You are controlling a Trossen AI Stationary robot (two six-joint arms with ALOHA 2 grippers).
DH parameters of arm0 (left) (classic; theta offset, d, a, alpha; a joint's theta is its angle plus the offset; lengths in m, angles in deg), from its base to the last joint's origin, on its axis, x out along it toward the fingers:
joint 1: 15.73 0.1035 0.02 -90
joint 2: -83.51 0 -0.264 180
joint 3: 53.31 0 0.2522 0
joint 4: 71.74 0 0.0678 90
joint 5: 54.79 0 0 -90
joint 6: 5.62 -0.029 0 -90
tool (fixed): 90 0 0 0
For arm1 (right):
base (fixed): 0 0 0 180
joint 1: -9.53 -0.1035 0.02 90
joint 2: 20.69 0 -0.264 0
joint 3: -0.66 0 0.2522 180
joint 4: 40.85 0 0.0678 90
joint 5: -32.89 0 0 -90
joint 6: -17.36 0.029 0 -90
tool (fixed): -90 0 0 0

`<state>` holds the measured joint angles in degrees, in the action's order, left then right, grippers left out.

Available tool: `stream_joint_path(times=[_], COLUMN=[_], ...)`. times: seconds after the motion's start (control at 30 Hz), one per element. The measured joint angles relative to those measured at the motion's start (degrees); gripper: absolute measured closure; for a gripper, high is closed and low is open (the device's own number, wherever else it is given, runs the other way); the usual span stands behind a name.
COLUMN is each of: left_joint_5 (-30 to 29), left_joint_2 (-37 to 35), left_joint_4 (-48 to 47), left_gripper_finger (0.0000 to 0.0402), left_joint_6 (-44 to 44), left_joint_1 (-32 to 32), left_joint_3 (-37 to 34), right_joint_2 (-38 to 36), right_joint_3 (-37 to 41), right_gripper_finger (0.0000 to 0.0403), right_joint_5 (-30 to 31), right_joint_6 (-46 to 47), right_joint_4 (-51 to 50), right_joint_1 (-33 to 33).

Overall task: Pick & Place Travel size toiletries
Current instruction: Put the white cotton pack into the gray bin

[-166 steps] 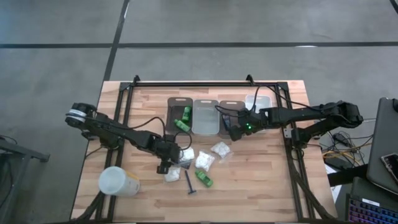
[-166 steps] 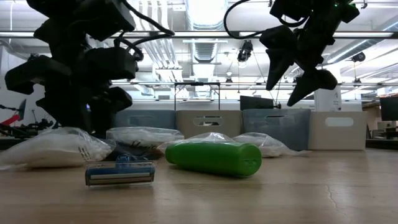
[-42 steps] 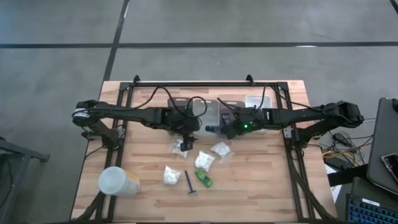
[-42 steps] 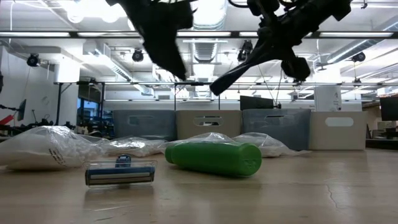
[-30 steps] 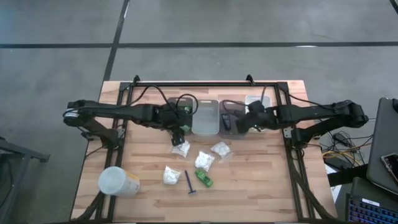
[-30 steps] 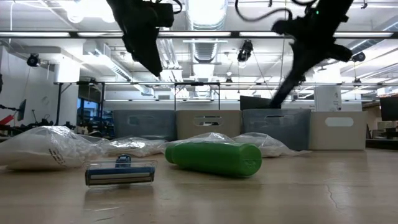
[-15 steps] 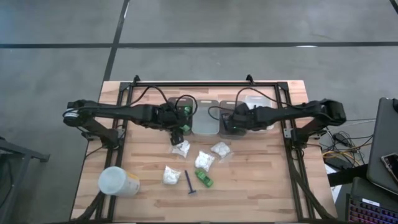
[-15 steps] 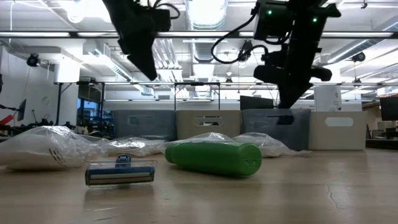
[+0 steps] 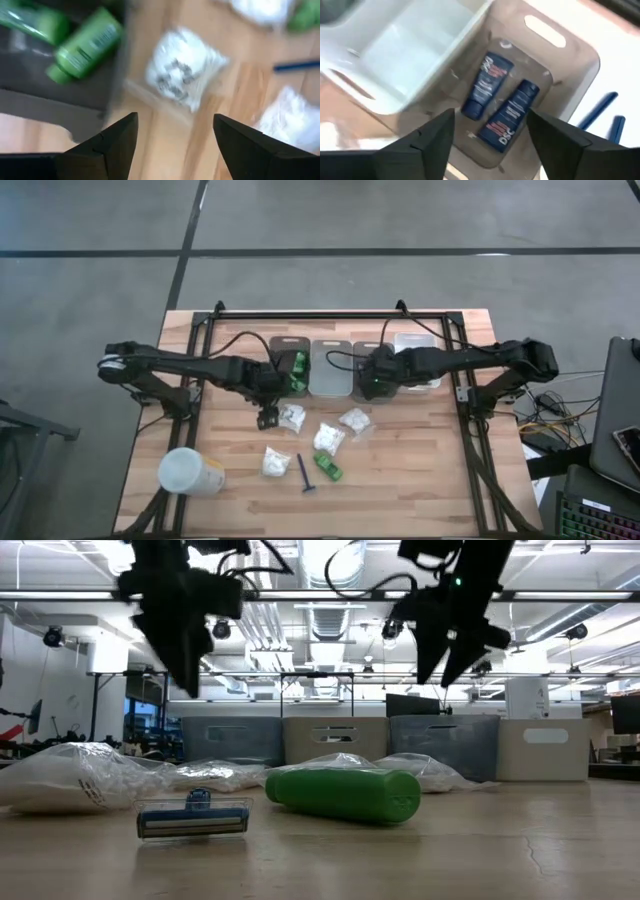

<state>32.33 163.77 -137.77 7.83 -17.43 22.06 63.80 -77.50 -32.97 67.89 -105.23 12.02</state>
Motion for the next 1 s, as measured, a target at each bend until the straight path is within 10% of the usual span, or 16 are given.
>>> stream_joint_path(times=[0.57, 1.0], left_joint_5=[7.9, -0.2], left_joint_2=[-3.7, -14.7], left_joint_4=[24.8, 40.6], left_gripper_finger=[0.017, 0.0179], left_joint_6=[32.7, 42.2], left_joint_1=[-1.5, -1.4], left_joint_3=[-24.2, -37.2], right_joint_2=[-1.1, -1.1], right_joint_3=[0.3, 2.8], right_gripper_finger=[0.0081, 0.0094], right_joint_5=[-1.4, -3.2], right_joint_6=[3.5, 4.6], right_joint_4=[-0.1, 0.1], right_joint_1=[-0.1, -0.1])
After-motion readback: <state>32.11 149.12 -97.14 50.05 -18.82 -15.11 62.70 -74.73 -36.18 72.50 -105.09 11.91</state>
